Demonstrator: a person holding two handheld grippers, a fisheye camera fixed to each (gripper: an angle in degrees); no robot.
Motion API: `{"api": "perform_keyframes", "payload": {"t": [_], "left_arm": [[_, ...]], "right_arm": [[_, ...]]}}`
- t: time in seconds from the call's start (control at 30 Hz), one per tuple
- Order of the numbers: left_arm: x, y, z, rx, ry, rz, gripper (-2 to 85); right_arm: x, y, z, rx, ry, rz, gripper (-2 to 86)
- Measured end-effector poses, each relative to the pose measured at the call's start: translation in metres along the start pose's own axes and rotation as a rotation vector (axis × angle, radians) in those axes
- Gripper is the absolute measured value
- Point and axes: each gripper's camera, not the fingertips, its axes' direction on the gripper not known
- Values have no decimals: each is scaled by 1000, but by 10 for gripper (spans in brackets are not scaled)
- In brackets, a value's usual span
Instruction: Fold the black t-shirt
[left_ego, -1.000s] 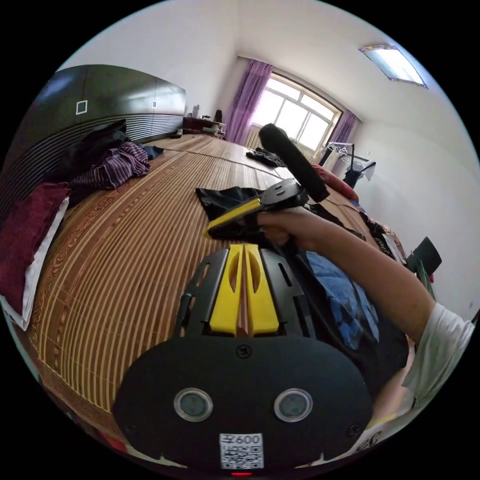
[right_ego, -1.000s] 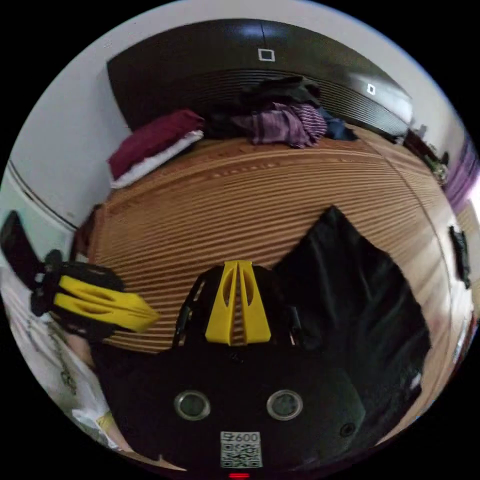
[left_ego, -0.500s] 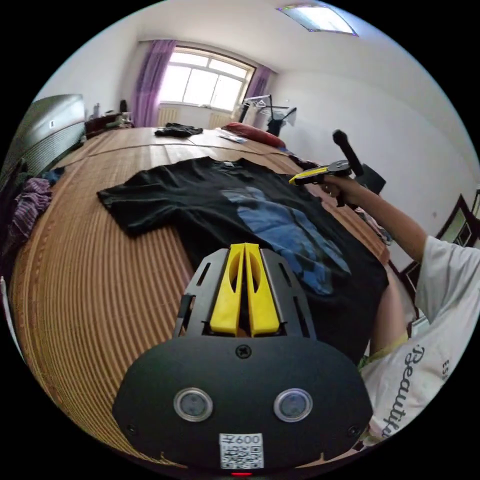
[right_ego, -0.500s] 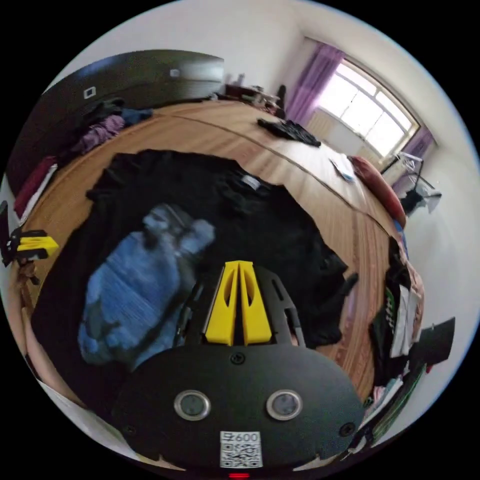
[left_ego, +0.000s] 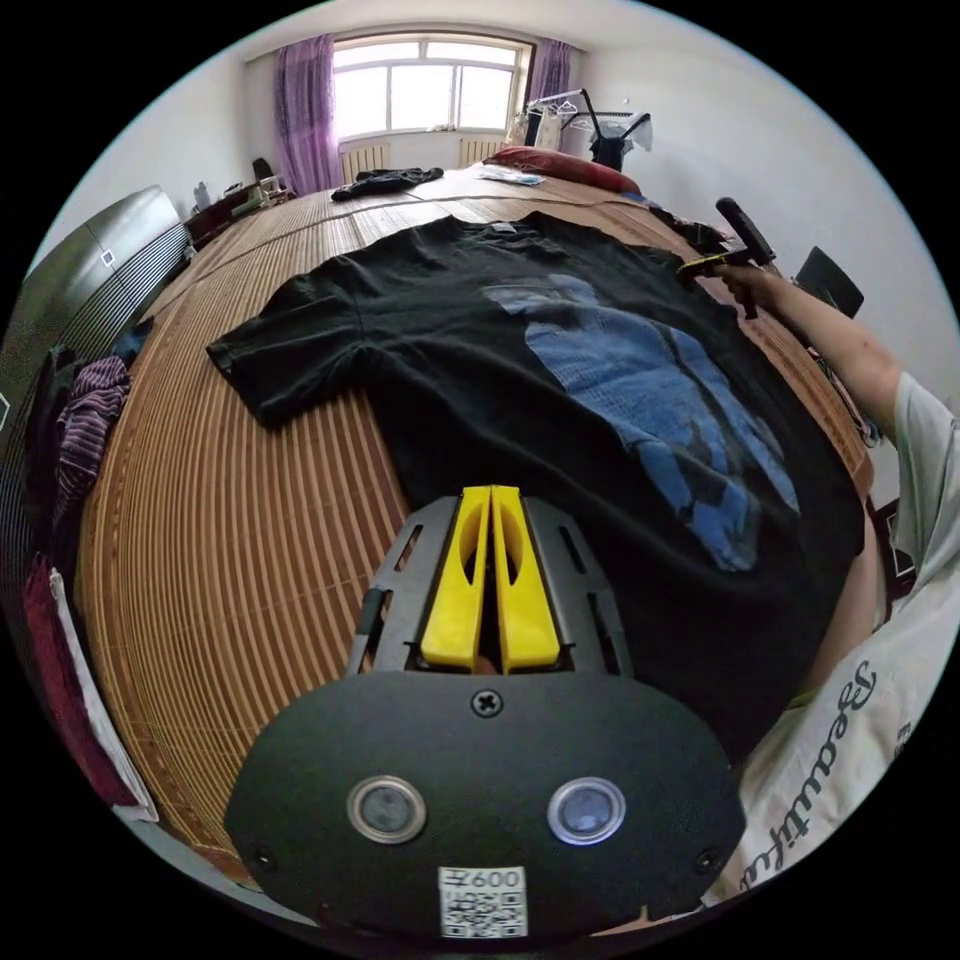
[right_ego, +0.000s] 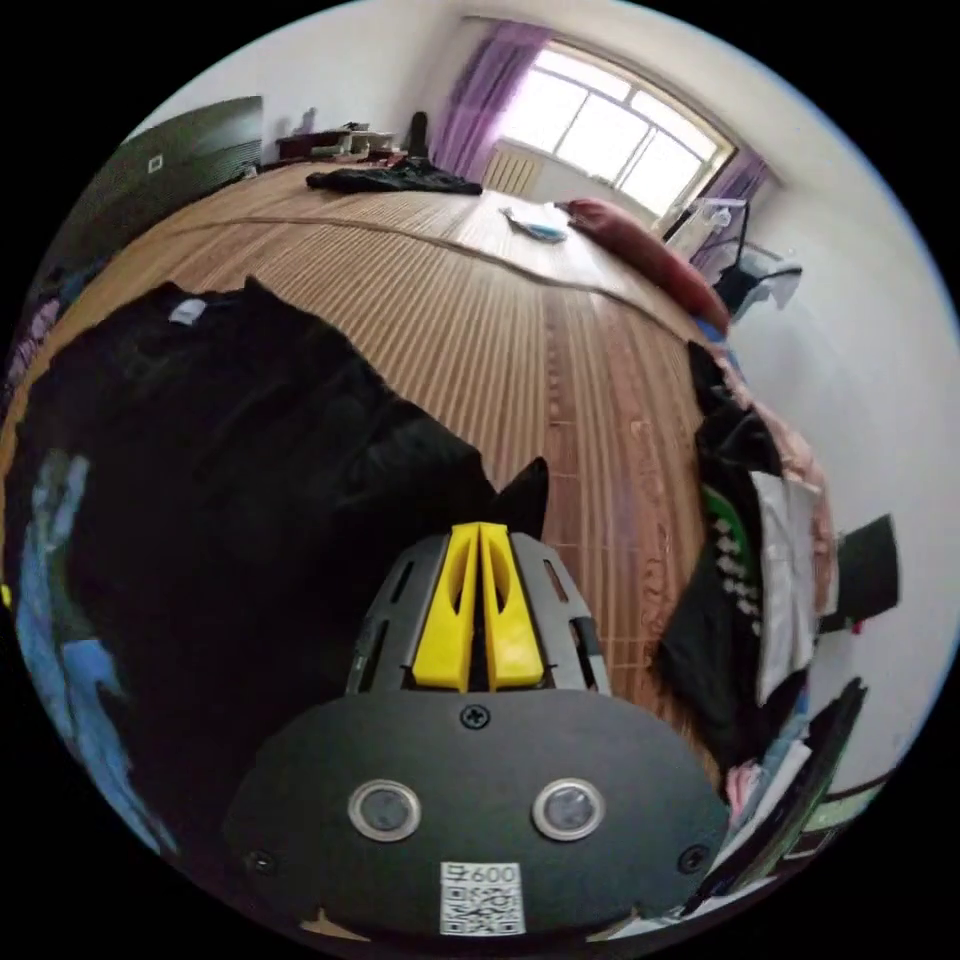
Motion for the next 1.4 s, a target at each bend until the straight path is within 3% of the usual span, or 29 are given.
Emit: {"api": "perform_keyframes", "payload": {"t": [0.13,0.23,0.3,0.37,0.43,0.47,0.5,0.7,0.9,1.03,1.1,1.2,1.3,1.4], "left_arm": [[-15,-25,-15,2,54,-24,7],[-6,-43,-22,3,39,-15,7],[7,-56,-26,5,13,0,7],[15,-64,-26,5,-2,9,7],[21,-72,-24,6,-8,14,7],[23,-76,-22,7,-8,15,7],[25,-80,-20,9,-7,15,7],[41,-98,3,10,-23,28,7],[47,-108,38,16,-16,32,8],[51,-113,66,17,-23,39,9],[54,-116,87,17,-28,44,10],[53,-118,115,17,-28,47,9],[53,-122,148,12,-33,55,9],[41,-129,185,5,-3,48,8]], "right_arm": [[-4,17,-23,-14,99,-46,-8],[27,32,-52,-30,70,136,-8],[48,63,-94,112,0,229,-8],[46,86,-125,196,-128,136,-8],[33,100,-140,132,-231,18,-8],[18,106,-138,7,-293,-90,-8],[4,115,-130,-128,-275,-174,-8],[-5,133,-165,-194,-101,-194,-8],[17,120,-208,95,72,-14,-8],[40,86,-205,172,-4,91,-8],[51,61,-177,96,-161,127,-9],[54,45,-109,-138,-182,180,-9],[67,41,-104,12,-213,271,-9],[70,37,-101,24,-227,254,-8]]}}
